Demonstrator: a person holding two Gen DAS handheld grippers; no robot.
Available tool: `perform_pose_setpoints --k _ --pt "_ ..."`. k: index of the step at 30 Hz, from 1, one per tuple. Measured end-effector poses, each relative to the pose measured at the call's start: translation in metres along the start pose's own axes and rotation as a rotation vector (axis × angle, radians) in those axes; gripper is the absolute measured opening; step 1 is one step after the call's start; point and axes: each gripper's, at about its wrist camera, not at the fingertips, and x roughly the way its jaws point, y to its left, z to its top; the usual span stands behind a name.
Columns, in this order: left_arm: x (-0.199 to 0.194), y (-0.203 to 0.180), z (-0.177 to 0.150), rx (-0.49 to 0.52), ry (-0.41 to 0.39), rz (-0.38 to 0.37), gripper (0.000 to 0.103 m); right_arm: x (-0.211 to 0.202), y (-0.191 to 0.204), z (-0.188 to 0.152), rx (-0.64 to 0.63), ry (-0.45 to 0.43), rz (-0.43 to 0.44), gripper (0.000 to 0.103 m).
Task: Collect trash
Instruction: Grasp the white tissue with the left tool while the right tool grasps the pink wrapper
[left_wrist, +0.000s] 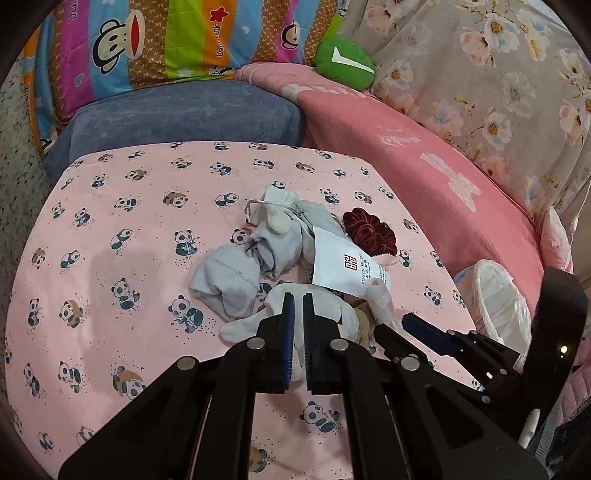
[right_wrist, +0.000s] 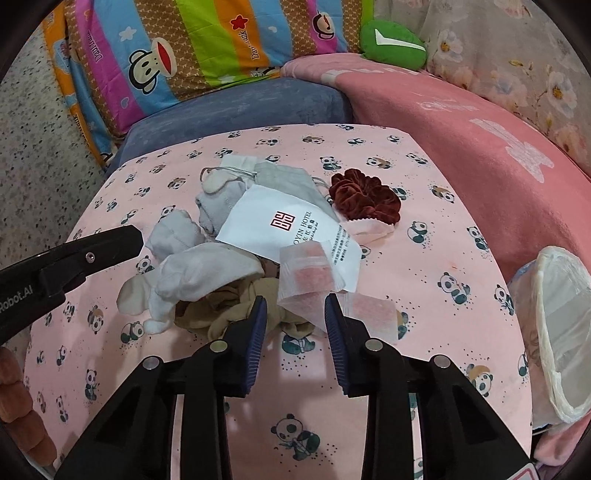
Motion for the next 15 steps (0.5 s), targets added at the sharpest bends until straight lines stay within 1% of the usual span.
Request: perform_pose_setpoints --k 1,4,5,6,7,8,10,11,12,15 --pt "-0.001 0.000 -0.001 0.000 -0.001 0.002 0.005 0.003 0.001 0.000 -0.005 0.006 -0.006 0.013" --pt "-0.002 0.001 -0.004 0.002 0.009 0.004 0.006 0.005 -0.001 -0.002 0.007 0.010 -0.007 0.003" --pt "-0.002 0.000 -0.005 0.006 0.013 0.003 0.006 0.003 -0.003 -0.003 0.015 0.007 -0.009 0.003" --pt "0.000 0.000 -0.006 0.010 0.020 0.006 0.011 0.000 -0.006 -0.004 0.024 0.000 -0.009 0.003" --pt "0.002 -0.002 -0.007 0.010 0.028 0.003 0.020 -0.003 -0.009 -0.005 0.035 -0.007 -0.008 0.003" --pt "0.003 -0.003 -0.008 0.008 0.034 -0.004 0.026 -0.007 -0.012 -0.006 0.047 -0.013 -0.005 0.003" --pt "0.003 -0.007 -0.010 0.001 0.031 -0.023 0.052 -0.016 -0.017 -0.009 0.072 -0.025 -0.006 0.003" --pt "0.003 -0.010 -0.011 0.005 0.025 -0.026 0.058 -0.020 -0.021 -0.011 0.085 -0.029 -0.011 0.003" --pt "0.003 -0.014 -0.012 0.019 0.015 -0.026 0.061 -0.024 -0.025 -0.012 0.096 -0.033 -0.013 0.003" --pt "0.010 -0.024 -0.015 0.075 0.012 0.001 0.061 -0.035 -0.035 -0.014 0.129 -0.046 -0.016 0.003"
